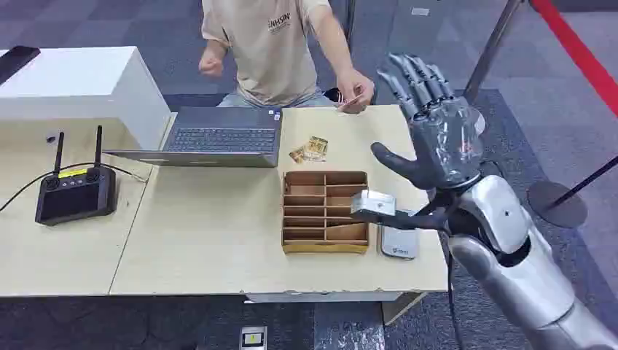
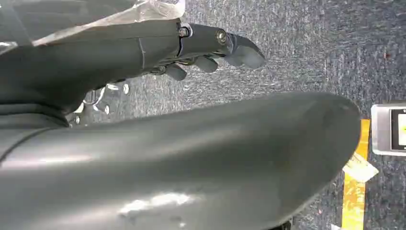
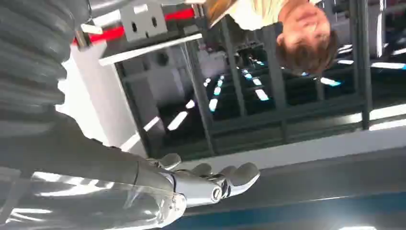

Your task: Pass the card to the sensor for recognition and then transmit it.

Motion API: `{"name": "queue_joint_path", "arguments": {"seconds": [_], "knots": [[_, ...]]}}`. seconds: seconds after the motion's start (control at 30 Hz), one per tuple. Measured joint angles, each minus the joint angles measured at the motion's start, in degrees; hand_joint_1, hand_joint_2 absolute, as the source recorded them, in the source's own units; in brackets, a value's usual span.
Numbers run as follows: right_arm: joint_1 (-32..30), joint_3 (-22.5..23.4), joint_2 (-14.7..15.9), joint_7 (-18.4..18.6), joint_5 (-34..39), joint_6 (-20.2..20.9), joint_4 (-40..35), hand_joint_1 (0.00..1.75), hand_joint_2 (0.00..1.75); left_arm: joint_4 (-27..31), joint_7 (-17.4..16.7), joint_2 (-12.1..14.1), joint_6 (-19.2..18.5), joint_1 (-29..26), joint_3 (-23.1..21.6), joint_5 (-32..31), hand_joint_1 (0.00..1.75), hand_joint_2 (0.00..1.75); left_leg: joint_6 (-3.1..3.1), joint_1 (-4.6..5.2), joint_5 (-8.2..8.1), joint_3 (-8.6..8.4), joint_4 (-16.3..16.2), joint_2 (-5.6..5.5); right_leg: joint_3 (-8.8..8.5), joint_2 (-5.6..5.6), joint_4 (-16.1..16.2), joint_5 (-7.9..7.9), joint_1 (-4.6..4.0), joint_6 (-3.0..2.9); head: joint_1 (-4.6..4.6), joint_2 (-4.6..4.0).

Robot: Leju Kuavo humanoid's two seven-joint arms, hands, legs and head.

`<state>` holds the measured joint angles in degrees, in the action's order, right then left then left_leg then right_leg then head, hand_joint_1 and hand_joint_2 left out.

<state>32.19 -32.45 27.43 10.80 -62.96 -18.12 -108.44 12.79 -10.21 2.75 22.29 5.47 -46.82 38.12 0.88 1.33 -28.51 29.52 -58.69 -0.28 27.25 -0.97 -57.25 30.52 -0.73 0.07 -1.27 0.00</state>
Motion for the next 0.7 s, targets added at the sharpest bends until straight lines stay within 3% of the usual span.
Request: {"name": "queue_joint_path", "arguments": {"seconds": [0.47,0.7], "knots": [[3.4,-15.0,-2.3,-0.2,-19.0,-0.2,12.6,0.00,1.75,0.0,0.0,0.0,-0.5,0.1,-3.1,-1.5,0.00,0.00,0.00,-0.01,0.00,0.01,0.0,0.00,0.02,0.00,0.0,0.00,0.00,0.00,-0.02,0.00],[4.1,-19.0,-3.6,-0.2,-20.9,-0.3,17.0,0.00,1.75,0.0,0.0,0.0,-0.9,0.1,-4.3,-1.9,0.00,0.00,0.00,-0.01,0.00,0.01,0.0,0.00,0.03,0.00,0.0,0.00,0.00,0.00,0.00,0.00]]}}
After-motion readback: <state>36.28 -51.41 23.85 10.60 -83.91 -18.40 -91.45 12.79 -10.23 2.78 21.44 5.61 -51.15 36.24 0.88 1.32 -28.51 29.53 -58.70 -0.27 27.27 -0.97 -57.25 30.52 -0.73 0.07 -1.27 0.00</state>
